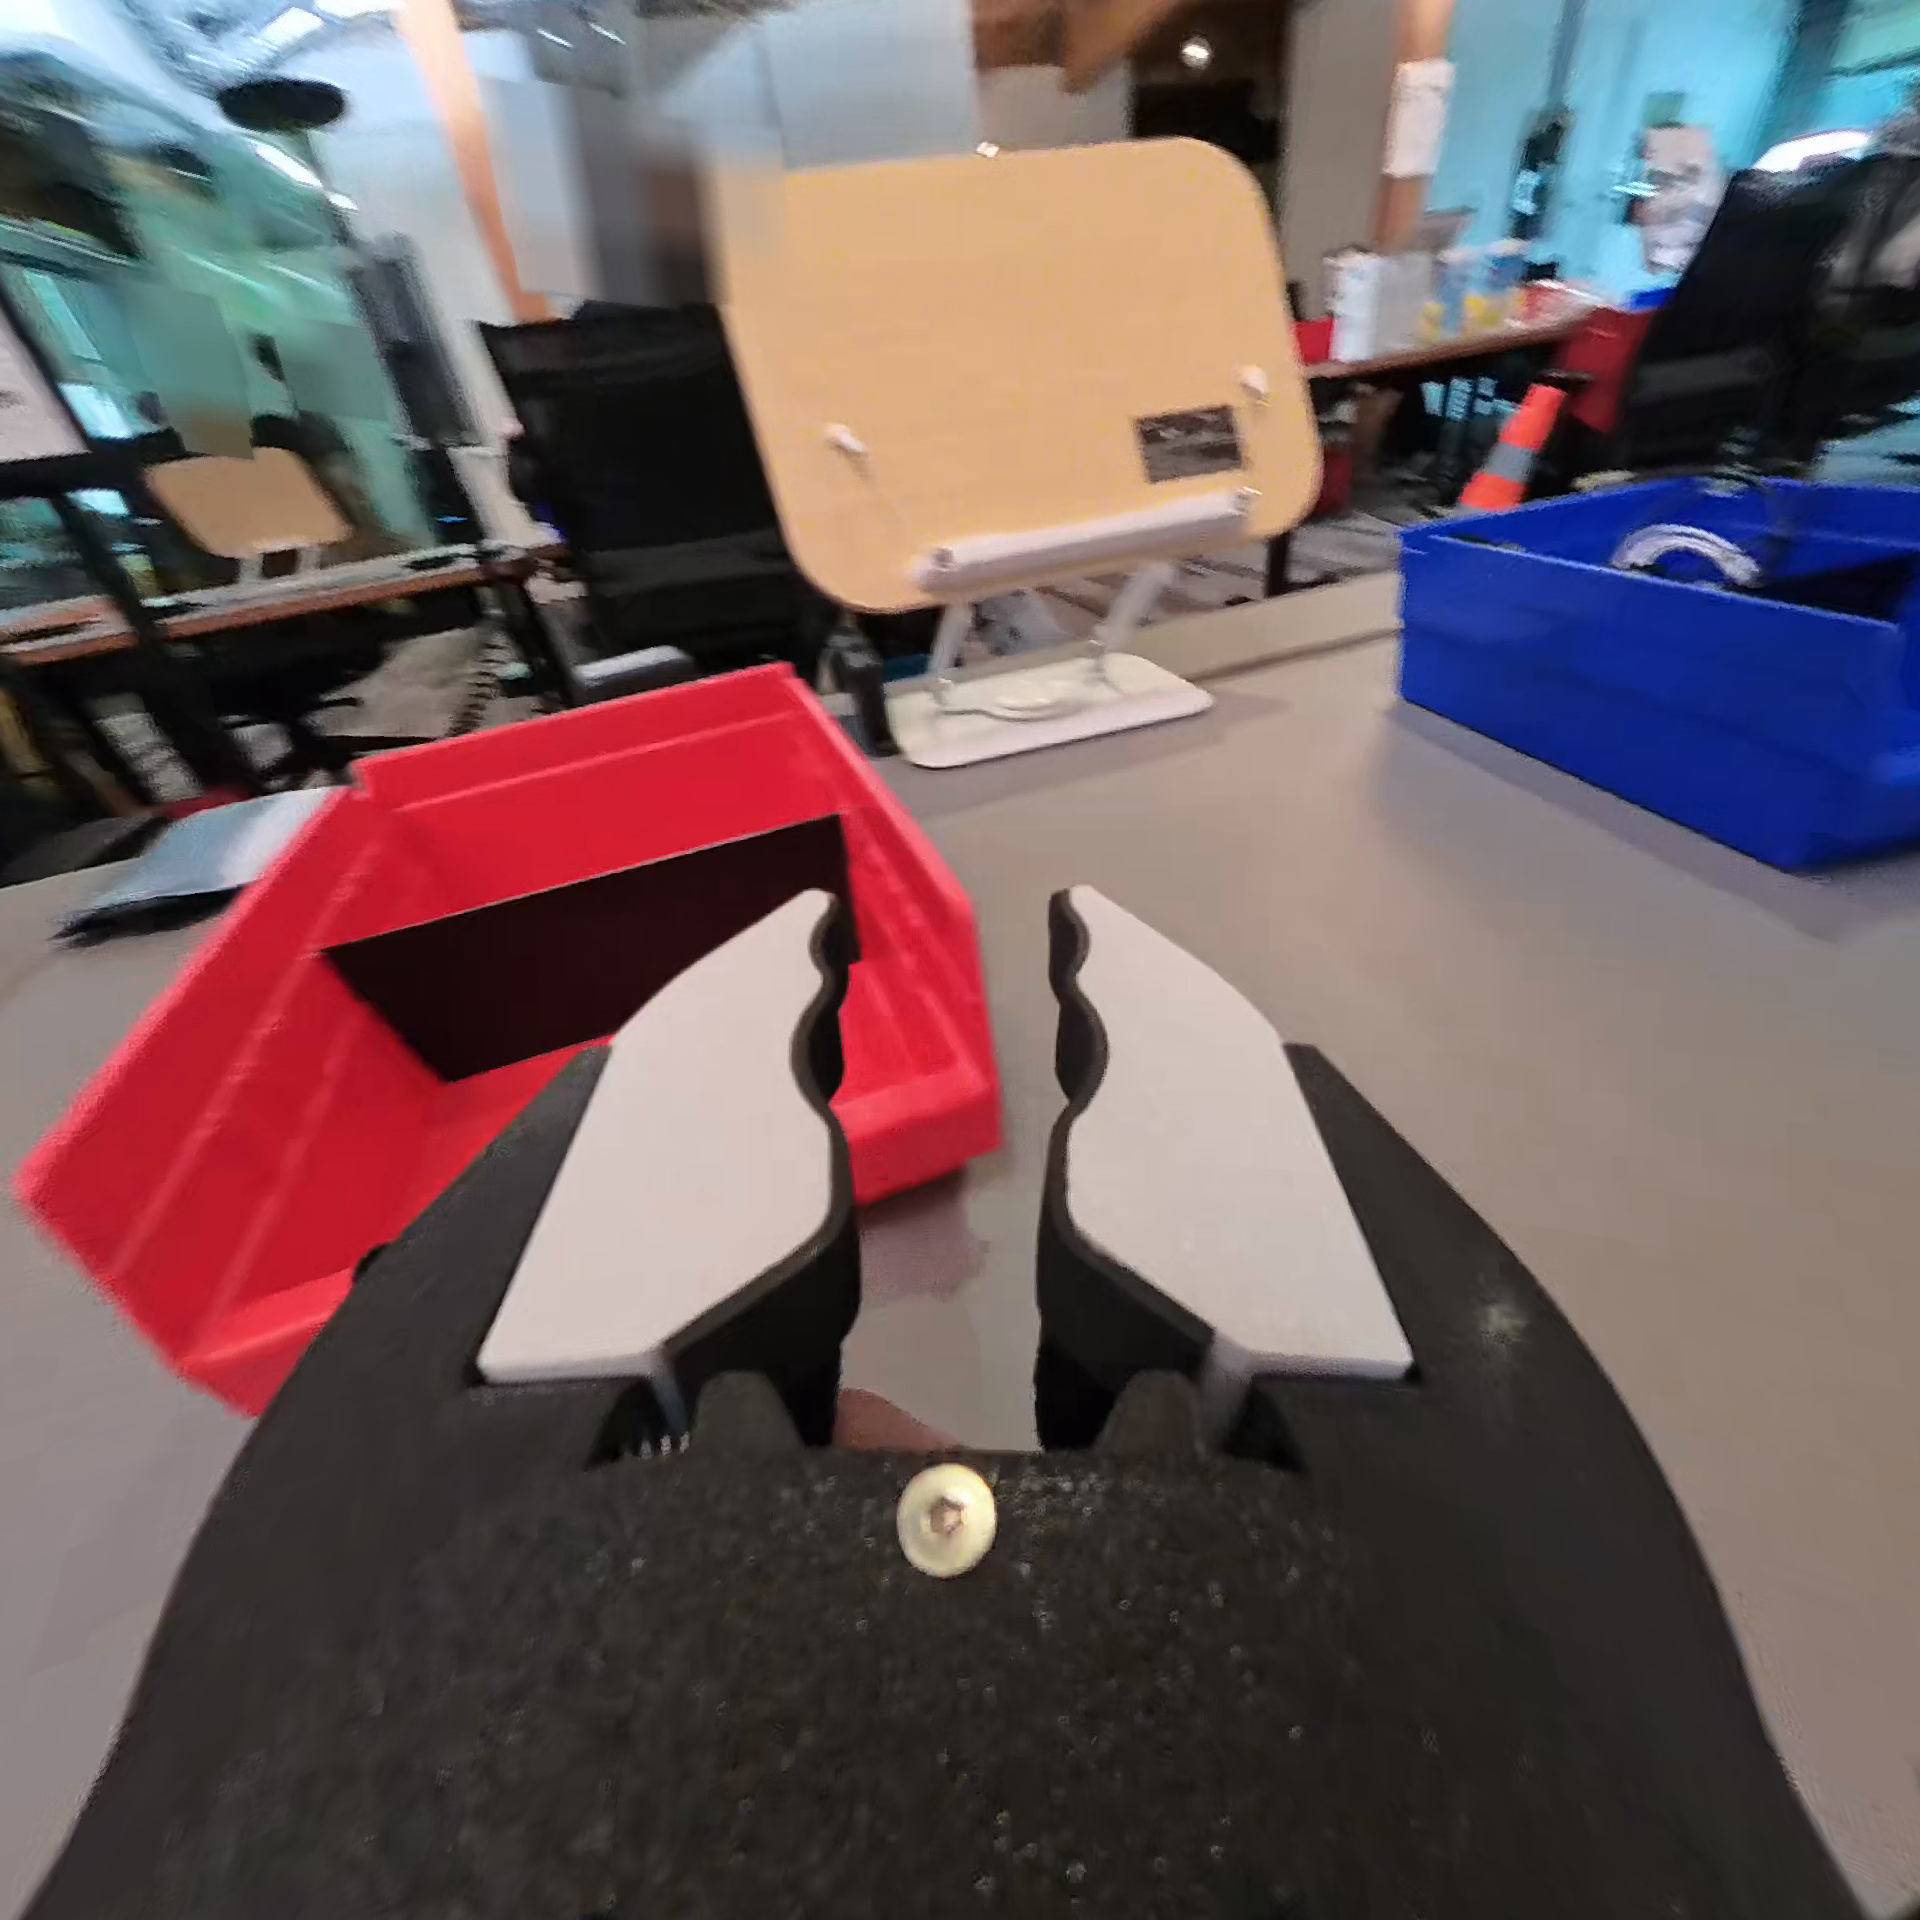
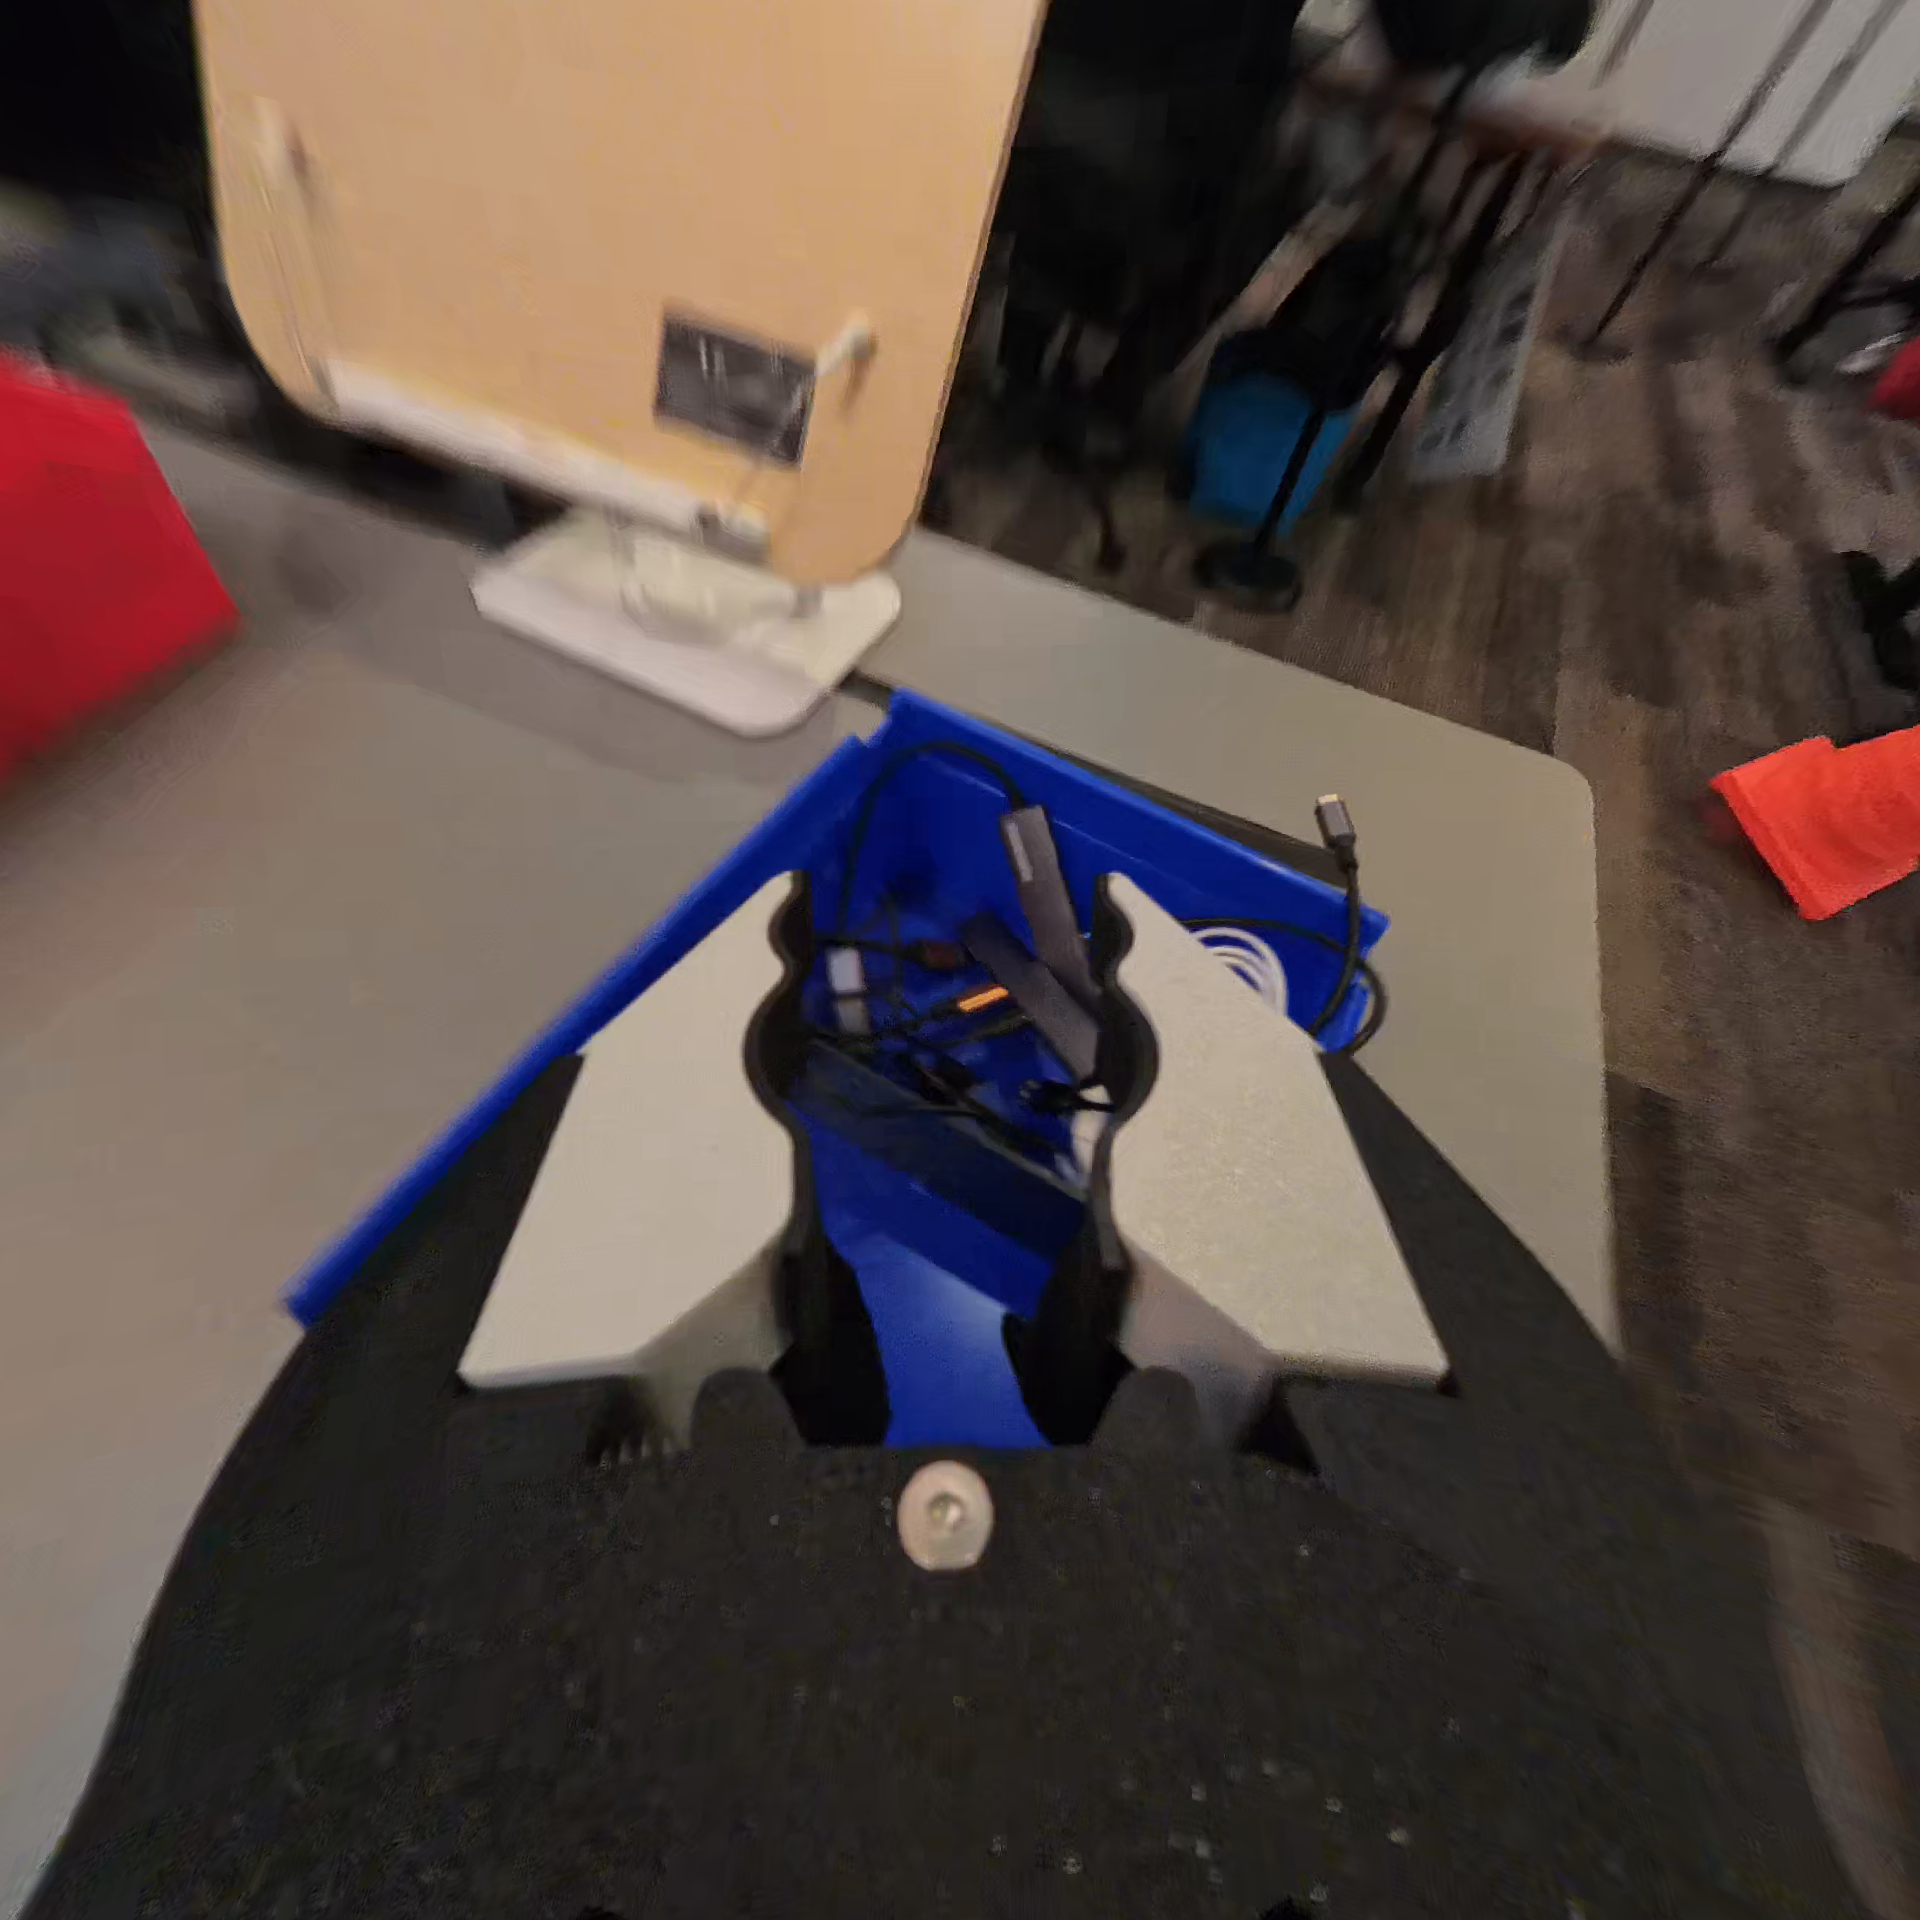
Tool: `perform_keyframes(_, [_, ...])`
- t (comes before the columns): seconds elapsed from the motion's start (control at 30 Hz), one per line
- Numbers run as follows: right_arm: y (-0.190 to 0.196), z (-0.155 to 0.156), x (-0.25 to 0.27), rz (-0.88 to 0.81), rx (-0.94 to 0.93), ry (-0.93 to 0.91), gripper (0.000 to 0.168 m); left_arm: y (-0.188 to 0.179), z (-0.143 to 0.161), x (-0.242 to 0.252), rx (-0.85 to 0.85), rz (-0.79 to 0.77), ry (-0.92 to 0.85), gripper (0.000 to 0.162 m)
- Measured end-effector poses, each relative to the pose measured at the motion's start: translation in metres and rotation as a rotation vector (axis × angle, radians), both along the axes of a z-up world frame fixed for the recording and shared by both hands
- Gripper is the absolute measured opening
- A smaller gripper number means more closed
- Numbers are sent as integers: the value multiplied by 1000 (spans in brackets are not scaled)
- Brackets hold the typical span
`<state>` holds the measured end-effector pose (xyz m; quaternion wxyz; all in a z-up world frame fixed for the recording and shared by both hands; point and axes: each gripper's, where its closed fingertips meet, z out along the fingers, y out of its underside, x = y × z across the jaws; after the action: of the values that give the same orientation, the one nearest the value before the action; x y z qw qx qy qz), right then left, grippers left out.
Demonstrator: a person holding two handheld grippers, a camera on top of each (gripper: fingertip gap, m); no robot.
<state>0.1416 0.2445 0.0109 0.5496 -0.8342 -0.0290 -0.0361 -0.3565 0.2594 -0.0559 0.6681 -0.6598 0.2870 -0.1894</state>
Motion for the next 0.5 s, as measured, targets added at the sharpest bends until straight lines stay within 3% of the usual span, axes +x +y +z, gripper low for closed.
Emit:
perform_keyframes(0.1, [-32, -13, -27, -49, 231, 133, 52, 14, -1, -20, -16, 64, -3, 32])
perform_keyframes(0.23, [-70, -65, -31, -259, 337, 146, 42, 36, -14, -43, -95, 132, -5, 26])
perform_keyframes(0.33, [-81, -97, -44, -306, 217, 25, 44, 50, -22, -57, -113, 183, 38, 26])
perform_keyframes(0.5, [-77, -101, -58, -364, 205, -18, 55, 61, -37, -64, -169, 217, 86, 24])
